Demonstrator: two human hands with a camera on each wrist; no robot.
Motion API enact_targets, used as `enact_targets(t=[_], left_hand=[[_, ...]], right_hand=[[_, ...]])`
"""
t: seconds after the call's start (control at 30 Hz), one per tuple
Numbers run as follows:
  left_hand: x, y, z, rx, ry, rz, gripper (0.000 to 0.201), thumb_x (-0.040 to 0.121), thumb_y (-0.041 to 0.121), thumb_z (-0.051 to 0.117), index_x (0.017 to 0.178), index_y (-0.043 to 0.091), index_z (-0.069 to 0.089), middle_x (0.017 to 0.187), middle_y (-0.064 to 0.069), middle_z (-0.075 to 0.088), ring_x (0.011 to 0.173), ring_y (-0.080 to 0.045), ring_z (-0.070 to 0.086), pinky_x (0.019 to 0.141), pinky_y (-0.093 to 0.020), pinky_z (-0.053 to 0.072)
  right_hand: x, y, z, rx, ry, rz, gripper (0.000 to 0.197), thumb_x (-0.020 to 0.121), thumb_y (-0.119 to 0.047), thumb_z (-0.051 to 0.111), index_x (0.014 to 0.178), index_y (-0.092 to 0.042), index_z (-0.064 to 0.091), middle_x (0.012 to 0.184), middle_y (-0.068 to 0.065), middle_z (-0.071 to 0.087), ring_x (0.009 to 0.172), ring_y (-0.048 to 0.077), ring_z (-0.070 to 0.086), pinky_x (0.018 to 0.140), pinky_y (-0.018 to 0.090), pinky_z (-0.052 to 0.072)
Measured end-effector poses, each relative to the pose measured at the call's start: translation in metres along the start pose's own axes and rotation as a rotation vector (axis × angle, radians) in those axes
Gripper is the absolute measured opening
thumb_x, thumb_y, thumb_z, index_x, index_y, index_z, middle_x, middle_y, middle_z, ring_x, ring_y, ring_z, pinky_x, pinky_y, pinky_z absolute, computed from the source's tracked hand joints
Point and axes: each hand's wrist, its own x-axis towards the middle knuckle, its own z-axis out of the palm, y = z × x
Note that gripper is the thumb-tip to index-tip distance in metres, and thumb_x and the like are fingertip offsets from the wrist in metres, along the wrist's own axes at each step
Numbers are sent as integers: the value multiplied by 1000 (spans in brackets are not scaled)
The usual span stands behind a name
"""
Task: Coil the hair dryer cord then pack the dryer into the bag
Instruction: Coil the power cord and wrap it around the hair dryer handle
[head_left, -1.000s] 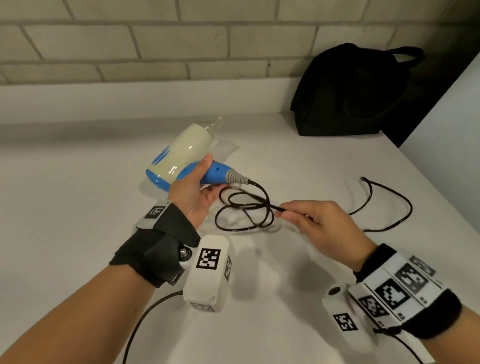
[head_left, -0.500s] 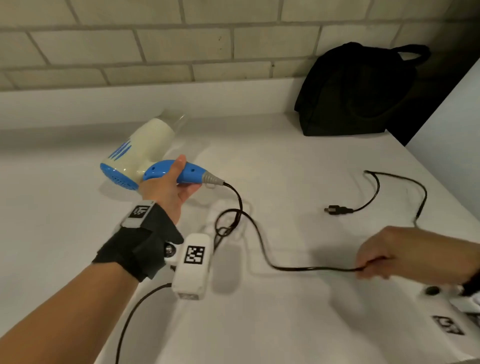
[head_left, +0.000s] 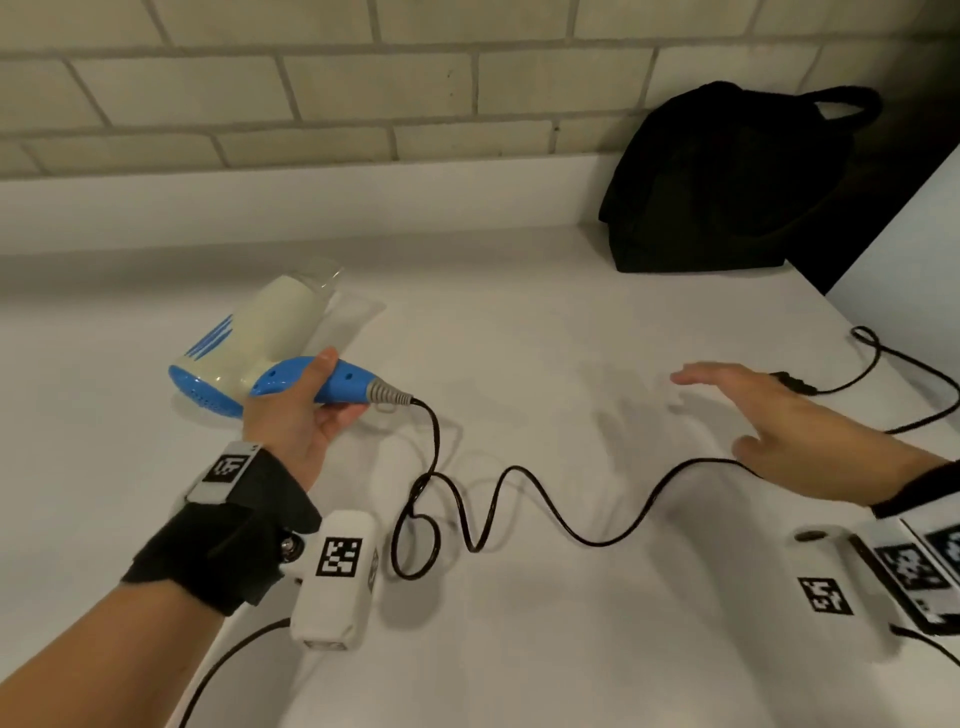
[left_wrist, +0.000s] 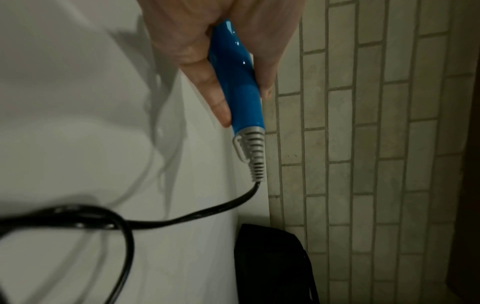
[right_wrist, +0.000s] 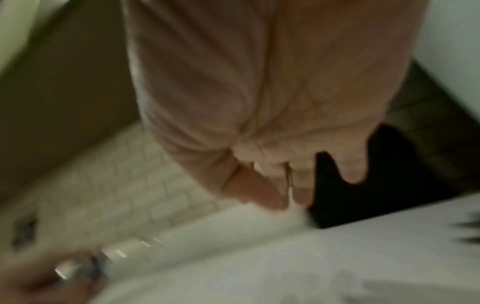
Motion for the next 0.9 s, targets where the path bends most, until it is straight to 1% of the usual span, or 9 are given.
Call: enact_targets(t=[0.07,0.1,0.2,0.3,0.4,0.53,0.67,0.83,0.9], left_hand=[[-3,-3,3,8,-1,15,43,81,13,62,118,9,41,108,-10,58,87,-19,63,53,-28,59],[-4,-4,5,8,1,15,44,81,13,62,119,9,41,107,-10,58,88,-20,63,53,-28,59],[-7,-8,7,-5,-4,7,42,81,13,63,117,9,42,101,-8,59,86,-20,63,51,-28,58],[-9,-11,6,0,3,2,39,81,14,63,115,9,44,94,-5,60,84,-19,64,50,-27,58],[-6,-5,-2,34,44,-35,27,80,14,64,101,12,47,92,-6,60,78,-19,65,51,-30,59],[-1,11,-27,204,17,-108,27,79,12,65,100,8,49,92,-10,60,76,-21,65,45,-31,57],[-4,9,-26,444,-114,-137,38,75,11,67,109,5,50,94,-12,63,80,-23,64,44,-28,56],[-2,-3,-5,677,-287,-188,49,72,13,70,115,7,48,97,-15,66,77,-21,68,48,-28,57],[2,-5,-4,744,-311,-199,51,71,16,72,115,8,49,98,-15,68,76,-21,70,52,-30,59]], right_hand=[[0,-52,7,118,106,-229,55,82,0,46,119,-40,37,136,-19,31,124,-2,25,85,-2,26],[2,-75,15,101,115,-329,43,83,-14,47,120,-35,42,136,-14,36,122,-2,27,88,-3,24],[17,-105,56,-149,15,-557,65,79,-57,39,126,-14,48,130,6,53,123,18,42,107,24,21],[31,-115,79,-388,-109,-567,65,79,-61,33,119,-15,55,110,8,64,107,27,55,110,40,24],[29,-102,72,-301,-225,-586,54,84,-56,31,89,-18,69,88,1,72,80,24,63,89,34,40],[27,-43,33,-366,-218,-278,34,88,-45,42,84,-21,67,81,-7,71,77,13,61,80,29,45],[23,-15,10,-642,-80,70,19,94,-38,36,96,-27,52,74,-7,53,76,19,51,69,28,33],[25,-17,17,-543,116,190,23,96,-32,28,104,-23,47,89,3,64,79,28,54,66,30,28],[22,-18,20,-474,177,173,23,96,-30,28,102,-23,50,79,-1,57,74,27,50,65,29,26]])
